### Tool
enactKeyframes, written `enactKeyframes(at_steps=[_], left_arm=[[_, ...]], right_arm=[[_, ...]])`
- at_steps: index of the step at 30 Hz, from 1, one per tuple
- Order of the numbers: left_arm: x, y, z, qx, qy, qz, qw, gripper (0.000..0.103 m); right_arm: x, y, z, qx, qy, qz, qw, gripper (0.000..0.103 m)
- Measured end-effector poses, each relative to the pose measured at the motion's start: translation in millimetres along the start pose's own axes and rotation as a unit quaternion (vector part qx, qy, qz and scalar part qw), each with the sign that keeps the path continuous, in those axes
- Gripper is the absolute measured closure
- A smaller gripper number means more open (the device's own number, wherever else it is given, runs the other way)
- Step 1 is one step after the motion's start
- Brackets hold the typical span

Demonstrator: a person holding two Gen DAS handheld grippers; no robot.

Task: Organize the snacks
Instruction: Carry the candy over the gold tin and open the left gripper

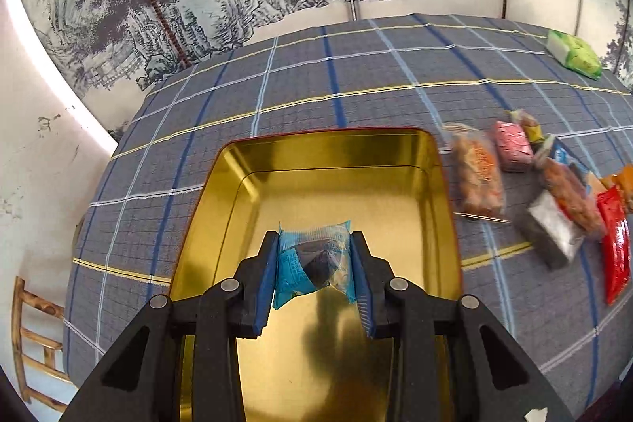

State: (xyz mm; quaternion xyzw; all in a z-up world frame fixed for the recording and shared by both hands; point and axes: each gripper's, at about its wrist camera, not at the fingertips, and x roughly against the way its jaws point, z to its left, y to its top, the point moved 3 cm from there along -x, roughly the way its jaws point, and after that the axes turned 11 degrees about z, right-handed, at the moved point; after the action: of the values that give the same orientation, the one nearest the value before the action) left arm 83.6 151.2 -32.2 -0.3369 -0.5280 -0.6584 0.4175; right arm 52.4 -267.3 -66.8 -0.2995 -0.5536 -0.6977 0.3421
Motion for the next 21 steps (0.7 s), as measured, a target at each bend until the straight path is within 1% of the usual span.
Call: enactKeyframes(at_steps=[8,11,12,14,17,18,20,21], left_arm=[[-32.0,15.5,14.7,0.001,0.02,0.039,0.999,0.07],[-38.0,19.5,19.2,0.009,0.013,0.051,0.9986,0.067],[-40.4,20.9,20.3,0.009,0.016,0.055,0.9983,0.067],[-44.5,22.7,22.5,0.013,0.02,0.064,0.9976,0.064],[-47.4,23.5,25.0,0.018,0.011,0.073,0.9971,0.059],[-46.6,23.6,25.7,0.02,0.013,0.072,0.9971,0.057],[-42.4,22.6,27.8,0.025,0.012,0.064,0.9976,0.047],[-37.6,21.6,29.2,0.029,0.015,0.054,0.998,0.046]], right_arm=[[0.2,0.0,0.1,0.0,0.0,0.0,1.0,0.0],[0.8,0.4,0.2,0.0,0.0,-0.003,1.0,0.0],[1.3,0.3,0.2,0.001,0.003,-0.006,1.0,0.0],[1.9,-0.1,0.0,0.007,0.013,-0.007,1.0,0.0],[4.7,-1.5,4.3,0.024,0.026,-0.012,0.999,0.0],[5.7,-1.9,7.2,0.033,0.033,-0.012,0.999,0.0],[7.2,-2.9,14.1,0.056,0.044,-0.012,0.997,0.0],[8.2,-3.2,18.1,0.065,0.047,-0.01,0.997,0.0]])
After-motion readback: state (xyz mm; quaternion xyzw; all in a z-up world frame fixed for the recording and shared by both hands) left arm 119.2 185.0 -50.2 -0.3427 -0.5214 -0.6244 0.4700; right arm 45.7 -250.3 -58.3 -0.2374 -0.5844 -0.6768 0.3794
